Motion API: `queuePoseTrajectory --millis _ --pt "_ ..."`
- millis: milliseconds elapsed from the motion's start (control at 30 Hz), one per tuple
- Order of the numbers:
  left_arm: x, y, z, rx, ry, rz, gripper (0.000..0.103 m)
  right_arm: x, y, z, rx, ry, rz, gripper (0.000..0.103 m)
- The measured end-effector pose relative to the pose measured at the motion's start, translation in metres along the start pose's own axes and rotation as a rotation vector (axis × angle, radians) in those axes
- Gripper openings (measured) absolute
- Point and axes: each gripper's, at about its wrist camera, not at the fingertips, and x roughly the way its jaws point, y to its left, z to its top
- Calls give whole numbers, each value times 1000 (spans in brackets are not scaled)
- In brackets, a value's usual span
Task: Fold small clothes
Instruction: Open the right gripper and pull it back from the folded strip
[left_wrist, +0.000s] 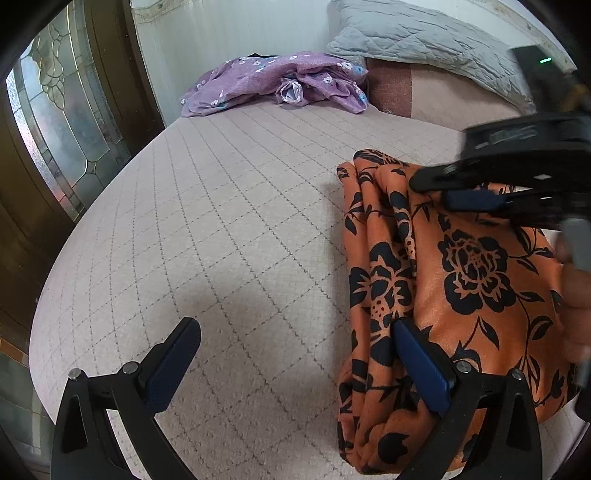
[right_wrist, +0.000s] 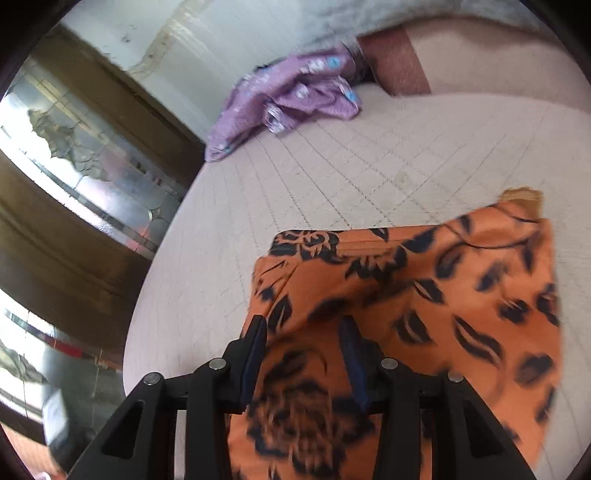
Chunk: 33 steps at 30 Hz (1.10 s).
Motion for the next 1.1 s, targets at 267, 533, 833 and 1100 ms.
queuePoseTrajectory --millis 267,533,833,1100 --pt "1 -1 1 11 -12 1 103 6 -8 0 -20 -1 14 46" --pt "0 -4 1 7 -17 11 103 -63 -26 -36 -38 -96 43 55" --pt "-1 -7 1 -1 -21 33 103 -123 -65 -91 8 -122 44 55" --pt "-4 -6 2 -19 -22 29 103 -120 -84 -120 46 -134 50 56"
